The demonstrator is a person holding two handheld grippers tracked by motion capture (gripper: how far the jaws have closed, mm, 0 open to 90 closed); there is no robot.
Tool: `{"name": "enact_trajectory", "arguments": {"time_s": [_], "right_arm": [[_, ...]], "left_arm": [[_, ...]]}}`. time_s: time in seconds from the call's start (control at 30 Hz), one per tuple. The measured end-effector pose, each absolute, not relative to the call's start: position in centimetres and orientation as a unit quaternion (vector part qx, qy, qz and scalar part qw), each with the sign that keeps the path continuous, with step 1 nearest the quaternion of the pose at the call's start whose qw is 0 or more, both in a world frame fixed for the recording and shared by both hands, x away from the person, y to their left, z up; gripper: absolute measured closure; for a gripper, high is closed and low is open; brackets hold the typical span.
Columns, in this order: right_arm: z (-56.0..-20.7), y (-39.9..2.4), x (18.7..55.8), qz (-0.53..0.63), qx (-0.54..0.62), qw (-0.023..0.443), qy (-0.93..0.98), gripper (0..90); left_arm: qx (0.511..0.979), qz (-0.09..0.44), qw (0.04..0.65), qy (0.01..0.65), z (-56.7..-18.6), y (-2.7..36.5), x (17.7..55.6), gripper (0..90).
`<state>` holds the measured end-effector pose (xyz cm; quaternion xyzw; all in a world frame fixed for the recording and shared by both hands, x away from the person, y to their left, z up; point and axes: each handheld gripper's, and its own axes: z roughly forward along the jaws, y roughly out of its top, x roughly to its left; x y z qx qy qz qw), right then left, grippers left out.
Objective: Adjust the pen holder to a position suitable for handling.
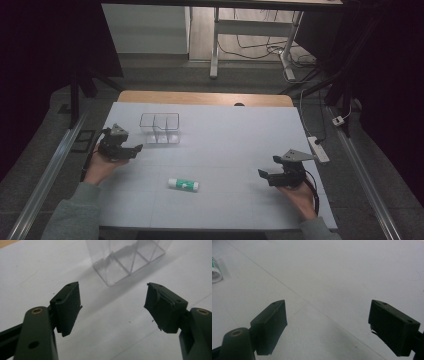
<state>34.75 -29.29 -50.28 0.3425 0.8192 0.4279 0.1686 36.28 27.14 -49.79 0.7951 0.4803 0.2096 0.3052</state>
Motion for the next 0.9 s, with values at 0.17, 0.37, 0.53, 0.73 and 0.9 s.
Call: {"name": "enact_trajectory", "arguments": {"time_s": [0.17,0.37,0.53,0.73,0.9], "right_arm": [[-50.4,-29.3,34.8,0.426,0.344,0.168,0.82,15.2],[-50.4,-29.3,34.6,0.421,0.343,0.169,0.823,15.2],[-50.6,-29.2,34.7,0.418,0.343,0.166,0.824,15.3],[-50.6,-29.1,34.7,0.414,0.345,0.169,0.825,15.3],[-50.7,-29.1,34.8,0.413,0.345,0.168,0.826,15.3]], "left_arm": [[0.794,0.211,0.301,0.483,-49.9,27.4,37.5,32.6],[0.798,0.213,0.295,0.481,-50.1,27.5,38.7,38.9],[0.798,0.213,0.287,0.485,-50.7,27.6,39.7,52.2],[0.795,0.219,0.273,0.495,-51.3,27.7,40.6,84.4],[0.798,0.211,0.274,0.494,-51.5,27.6,41.5,88.8]]}}
